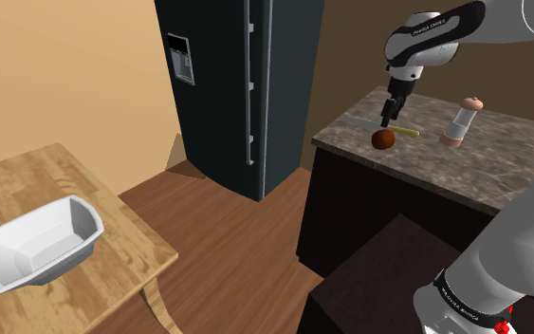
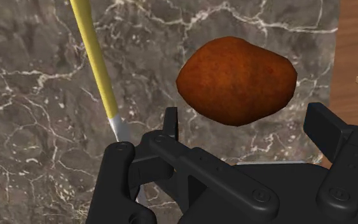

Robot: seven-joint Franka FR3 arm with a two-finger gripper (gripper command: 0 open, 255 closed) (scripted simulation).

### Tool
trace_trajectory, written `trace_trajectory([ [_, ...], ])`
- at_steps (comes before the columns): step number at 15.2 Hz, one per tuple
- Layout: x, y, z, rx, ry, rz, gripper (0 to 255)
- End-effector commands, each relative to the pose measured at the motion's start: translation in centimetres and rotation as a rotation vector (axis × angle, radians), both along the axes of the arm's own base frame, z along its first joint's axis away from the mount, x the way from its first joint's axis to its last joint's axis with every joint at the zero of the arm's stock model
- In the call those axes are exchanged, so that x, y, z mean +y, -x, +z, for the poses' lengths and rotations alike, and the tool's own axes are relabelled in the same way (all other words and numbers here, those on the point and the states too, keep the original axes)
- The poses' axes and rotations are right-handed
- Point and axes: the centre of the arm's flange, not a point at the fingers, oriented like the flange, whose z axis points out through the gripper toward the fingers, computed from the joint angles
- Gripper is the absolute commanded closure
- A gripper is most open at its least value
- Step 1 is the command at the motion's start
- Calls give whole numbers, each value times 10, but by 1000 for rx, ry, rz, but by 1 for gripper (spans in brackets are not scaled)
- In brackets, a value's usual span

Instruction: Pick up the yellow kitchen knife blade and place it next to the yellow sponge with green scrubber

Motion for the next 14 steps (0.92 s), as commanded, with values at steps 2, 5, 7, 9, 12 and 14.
trace_trajectory([
  [2, -28, -23, -13, -8, 2, 34, 0],
  [5, -57, -45, -25, -16, 3, 64, 0],
  [7, -76, -60, -33, -21, 4, 84, 0],
  [9, -92, -73, -39, -25, 5, 100, 0],
  [12, -92, -73, -55, -25, 5, 100, 0],
  [14, -92, -73, -65, -25, 5, 100, 0],
])
